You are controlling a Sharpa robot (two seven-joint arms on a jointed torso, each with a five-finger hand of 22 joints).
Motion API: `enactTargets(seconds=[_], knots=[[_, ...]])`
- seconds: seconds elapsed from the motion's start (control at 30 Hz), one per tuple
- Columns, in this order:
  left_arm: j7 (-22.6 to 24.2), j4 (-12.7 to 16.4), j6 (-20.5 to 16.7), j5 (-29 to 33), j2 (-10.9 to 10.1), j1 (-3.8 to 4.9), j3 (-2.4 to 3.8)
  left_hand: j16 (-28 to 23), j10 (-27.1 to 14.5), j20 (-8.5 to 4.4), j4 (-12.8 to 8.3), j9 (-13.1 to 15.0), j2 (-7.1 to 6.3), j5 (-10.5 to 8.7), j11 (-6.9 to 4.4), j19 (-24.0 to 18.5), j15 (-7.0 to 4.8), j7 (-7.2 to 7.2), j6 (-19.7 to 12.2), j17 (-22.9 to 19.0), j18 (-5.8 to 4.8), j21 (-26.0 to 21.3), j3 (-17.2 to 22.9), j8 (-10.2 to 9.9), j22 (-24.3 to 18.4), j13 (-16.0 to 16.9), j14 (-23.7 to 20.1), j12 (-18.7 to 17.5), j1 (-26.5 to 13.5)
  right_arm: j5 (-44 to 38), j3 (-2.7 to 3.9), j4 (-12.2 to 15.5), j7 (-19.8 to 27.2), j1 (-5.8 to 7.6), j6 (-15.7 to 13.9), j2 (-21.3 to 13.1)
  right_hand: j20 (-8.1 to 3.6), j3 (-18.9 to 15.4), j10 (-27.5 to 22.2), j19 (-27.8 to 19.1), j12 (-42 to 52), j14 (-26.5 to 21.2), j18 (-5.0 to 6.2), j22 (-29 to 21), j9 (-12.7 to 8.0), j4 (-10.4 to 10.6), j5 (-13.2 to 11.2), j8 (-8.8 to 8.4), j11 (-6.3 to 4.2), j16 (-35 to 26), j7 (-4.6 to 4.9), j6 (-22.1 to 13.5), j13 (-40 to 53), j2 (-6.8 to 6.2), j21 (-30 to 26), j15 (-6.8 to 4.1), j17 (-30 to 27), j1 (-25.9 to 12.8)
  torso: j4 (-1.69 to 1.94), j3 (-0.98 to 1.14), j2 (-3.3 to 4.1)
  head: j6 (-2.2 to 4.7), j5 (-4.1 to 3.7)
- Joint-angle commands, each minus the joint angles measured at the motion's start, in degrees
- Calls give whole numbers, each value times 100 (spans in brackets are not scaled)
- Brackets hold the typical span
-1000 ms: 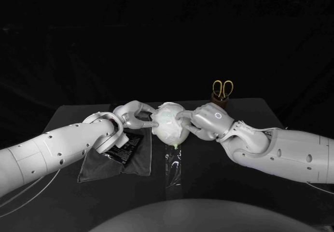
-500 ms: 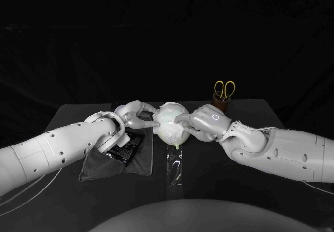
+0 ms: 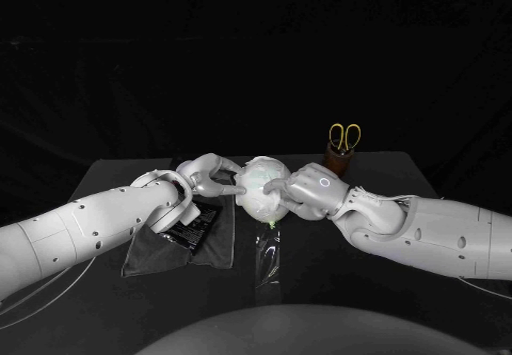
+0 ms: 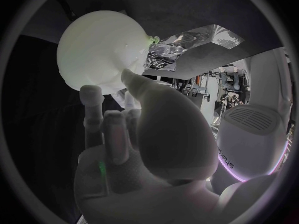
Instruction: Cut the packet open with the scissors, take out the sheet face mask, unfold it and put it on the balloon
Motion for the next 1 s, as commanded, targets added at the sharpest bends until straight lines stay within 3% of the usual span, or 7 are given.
enactTargets(seconds=[0.03, 0.43, 0.6, 0.67, 0.73, 0.77, 1.0], knots=[[15, 20, 88, 6, 16, 6, 3, -34, -41, 9, -5, 3, 72, 8, 4, 2, -5, 145, -35, -7, -64, -3, -27, -14, -5, -7, -35, -28, 2, 44, 2, -12, 190, -3, -7, 41, 6, 10, 173, 73, 51, 588, 22, 38, -7, 39, -21, 62, -27, 20, 16, 71, 1123, 28, 69, -40, 1505, -73, 1, 1, -1, 1, -1], [14, 21, 102, 11, 20, 7, 2, -34, -37, 9, -3, 4, 83, 8, 5, 0, -9, 145, -32, -6, -64, -3, -28, -13, -7, -6, -29, -26, 0, 175, 3, -79, 266, -4, -195, 161, 12, 139, 268, 212, 150, 588, -12, 138, -135, 162, -20, 86, 21, 20, 112, 376, 1198, 209, 234, -22, 1505, -147, 6, 5, 4, 1, 12], [14, 22, 105, 14, 18, 7, 2, -34, -37, 9, -3, 4, 83, 8, 5, 0, -9, 145, -32, -6, -64, -3, -28, -13, -7, -6, -29, -26, 0, 242, 5, -80, 309, -2, -259, 182, 32, 241, 309, 252, 198, 588, -26, 175, -233, 286, -19, 72, 80, 20, 204, 716, 1237, 366, 269, 26, 1505, -219, 3, 1, 0, 1, 14], [14, 22, 106, 15, 19, 8, 2, -34, -37, 9, -3, 4, 83, 8, 5, 0, -9, 145, -32, -6, -64, -3, -28, -13, -7, -6, -29, -26, 0, 278, 6, -70, 334, 0, -274, 178, 71, 285, 333, 283, 232, 588, -46, 209, -262, 317, -21, 126, 149, 20, 285, 1093, 1265, 448, 305, 98, 1505, -232, 2, -1, -1, 1, 18], [14, 21, 107, 16, 19, 8, 2, -34, -37, 9, -3, 4, 83, 8, 5, 0, -9, 145, -32, -6, -64, -3, -28, -13, -7, -6, -29, -26, 0, 317, 6, -56, 366, 3, -283, 167, 94, 276, 329, 298, 231, 588, -53, 226, -272, 344, -20, 154, 170, 20, 301, 1265, 1264, 474, 321, 128, 1505, -267, 0, -3, -4, 1, 11], [14, 20, 107, 16, 19, 8, 2, -34, -37, 9, -3, 4, 83, 8, 5, 0, -9, 145, -32, -6, -64, -3, -28, -13, -7, -6, -29, -26, 0, 339, 7, -47, 386, 5, -284, 159, 115, 248, 332, 320, 236, 588, -58, 245, -270, 387, -22, 192, 179, 20, 306, 1406, 1268, 499, 346, 145, 1505, -330, -1, -3, -4, 1, 21], [13, 16, 110, 17, 14, 8, 2, -34, -37, 9, -3, 4, 83, 8, 5, 0, -9, 145, -32, -6, -64, -3, -28, -13, -7, -6, -29, -26, 0, 509, 9, 63, 529, 15, -245, 64, 137, 237, 326, 345, 230, 588, -50, 259, -265, 536, -21, 209, 138, 20, 229, 1457, 1261, 600, 349, 136, 1505, -469, -2, 1, -3, 1, 30]])
